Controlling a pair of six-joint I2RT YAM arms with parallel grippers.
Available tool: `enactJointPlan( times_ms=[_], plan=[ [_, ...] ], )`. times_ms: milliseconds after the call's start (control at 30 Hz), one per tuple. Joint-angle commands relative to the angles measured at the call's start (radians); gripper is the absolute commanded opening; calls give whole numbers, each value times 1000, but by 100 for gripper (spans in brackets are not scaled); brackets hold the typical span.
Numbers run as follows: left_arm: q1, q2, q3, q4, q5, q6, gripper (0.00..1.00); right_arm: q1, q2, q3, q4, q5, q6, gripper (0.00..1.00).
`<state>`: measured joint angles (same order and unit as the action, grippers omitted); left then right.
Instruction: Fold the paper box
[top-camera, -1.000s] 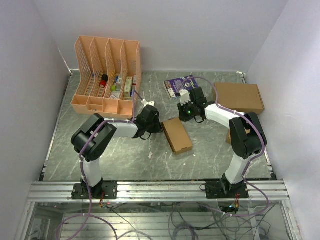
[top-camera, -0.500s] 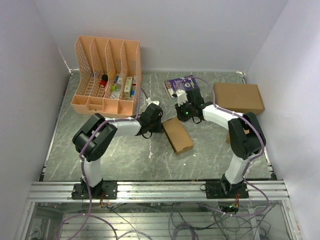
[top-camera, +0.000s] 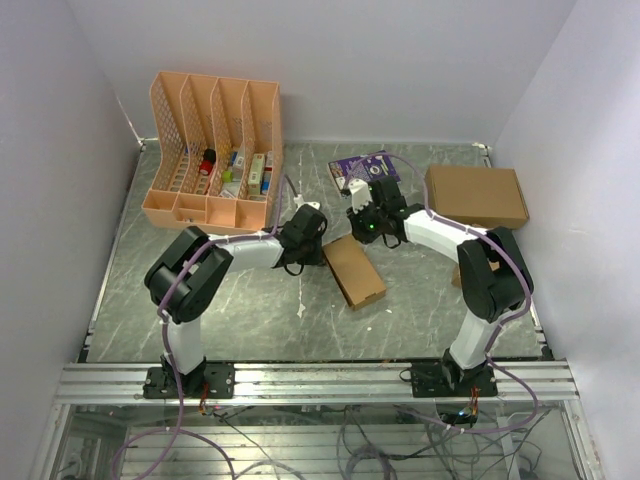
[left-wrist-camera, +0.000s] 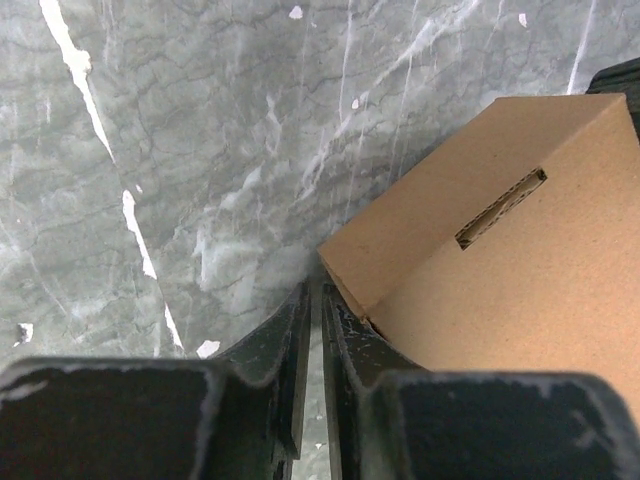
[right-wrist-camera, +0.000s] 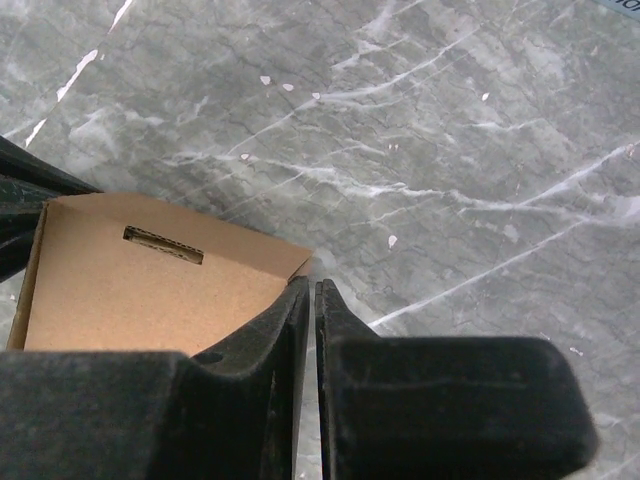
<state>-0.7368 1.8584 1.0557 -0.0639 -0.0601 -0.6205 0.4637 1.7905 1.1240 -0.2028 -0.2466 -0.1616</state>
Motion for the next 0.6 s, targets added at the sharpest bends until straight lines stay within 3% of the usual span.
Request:
enactJointPlan(
  times_ms=[0, 167, 400, 567],
  plan=[
    [1, -61, -38, 72, 9, -16, 22, -40, -57, -8, -7, -67, 14, 10],
    [2, -120, -86, 55, -15, -18, 30, -98, -88, -16, -6, -97, 13, 14],
    [-10, -239, -211, 112, 24, -53, 29, -182, -179, -51, 16, -207, -7, 14],
    [-82, -336, -294, 189, 48, -108, 28, -225, -317, -109, 30, -380, -100, 15]
  ],
)
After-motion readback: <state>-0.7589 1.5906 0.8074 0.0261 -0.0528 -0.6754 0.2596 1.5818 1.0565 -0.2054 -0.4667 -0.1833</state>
